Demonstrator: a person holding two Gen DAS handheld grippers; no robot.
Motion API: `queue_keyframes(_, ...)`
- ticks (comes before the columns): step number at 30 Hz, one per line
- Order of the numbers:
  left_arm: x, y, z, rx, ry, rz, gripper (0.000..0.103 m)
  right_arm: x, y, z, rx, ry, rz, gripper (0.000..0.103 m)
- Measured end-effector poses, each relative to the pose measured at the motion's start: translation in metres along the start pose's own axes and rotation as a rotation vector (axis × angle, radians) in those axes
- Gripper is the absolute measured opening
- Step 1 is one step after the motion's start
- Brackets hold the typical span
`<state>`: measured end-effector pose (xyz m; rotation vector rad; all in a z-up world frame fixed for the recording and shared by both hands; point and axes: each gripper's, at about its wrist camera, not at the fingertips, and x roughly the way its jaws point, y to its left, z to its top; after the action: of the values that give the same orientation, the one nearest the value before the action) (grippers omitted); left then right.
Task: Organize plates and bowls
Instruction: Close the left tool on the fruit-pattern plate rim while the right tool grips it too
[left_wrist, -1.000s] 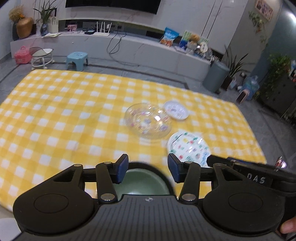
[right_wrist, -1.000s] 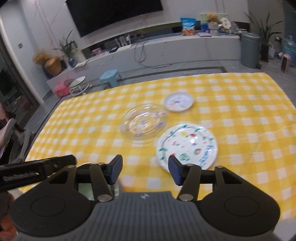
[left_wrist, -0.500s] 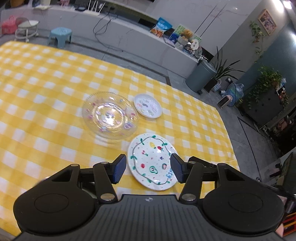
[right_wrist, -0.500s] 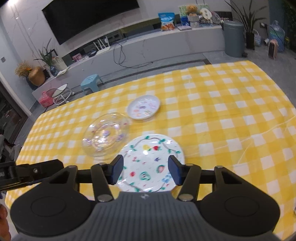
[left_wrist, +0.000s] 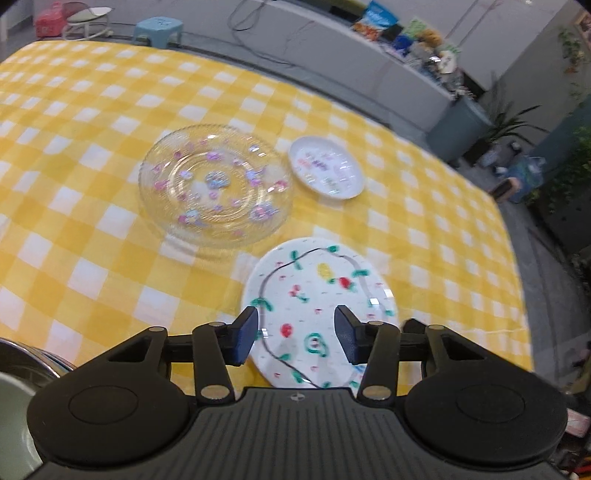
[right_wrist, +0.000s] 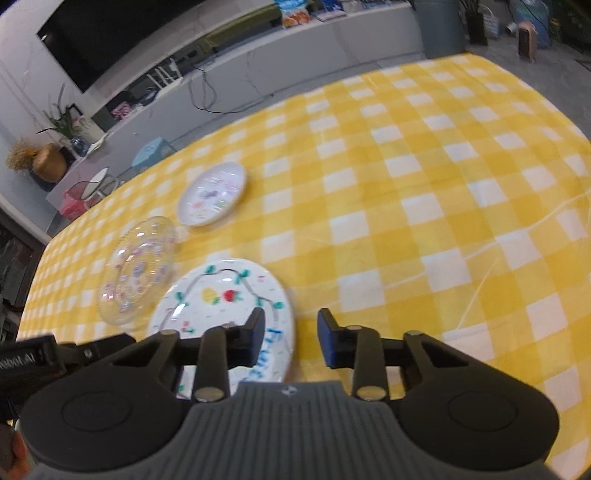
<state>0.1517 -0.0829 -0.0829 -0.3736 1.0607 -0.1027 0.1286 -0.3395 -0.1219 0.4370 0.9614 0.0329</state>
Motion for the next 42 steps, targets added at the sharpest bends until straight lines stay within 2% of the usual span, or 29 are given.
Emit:
queue_keyframes(2, 0.006, 0.0, -0.002, -0.006, -0.009, 0.032, 0.046, 0.005, -0.007, 0.001, 0.038, 0.015, 0.025, 0.03)
queue_keyframes(4, 0.01, 0.001, -0.004, -0.013, -0.019, 0.053, 0.045, 0.009, -0.01, 0.001, 0.057, 0.026, 0.044, 0.03)
queue_keyframes(12, 0.022, 0.01, -0.007, -0.075, -0.051, 0.083, 0.039, 0.016, -0.014, 0.001, 0.091, 0.054, 0.085, 0.029)
queue_keyframes(18, 0.028, 0.008, -0.011, -0.072, -0.065, 0.09, 0.036, 0.017, -0.018, 0.001, 0.096, 0.058, 0.087, 0.025)
queue_keyframes(20, 0.031, 0.009, -0.011, -0.075, -0.062, 0.096, 0.034, 0.018, -0.019, 0.001, 0.103, 0.065, 0.101, 0.02)
queue_keyframes(27, 0.031, 0.008, -0.013, -0.067, -0.079, 0.099, 0.022, 0.021, -0.02, 0.0, 0.118, 0.076, 0.117, 0.009)
queue_keyframes(30, 0.03, 0.008, -0.013, -0.078, -0.085, 0.089, 0.016, 0.018, -0.018, 0.0, 0.099, 0.06, 0.094, 0.008)
queue_keyframes(42, 0.003, -0.008, -0.029, -0.039, -0.083, 0.043, 0.016, -0.022, -0.029, -0.007, 0.146, 0.031, 0.085, 0.006)
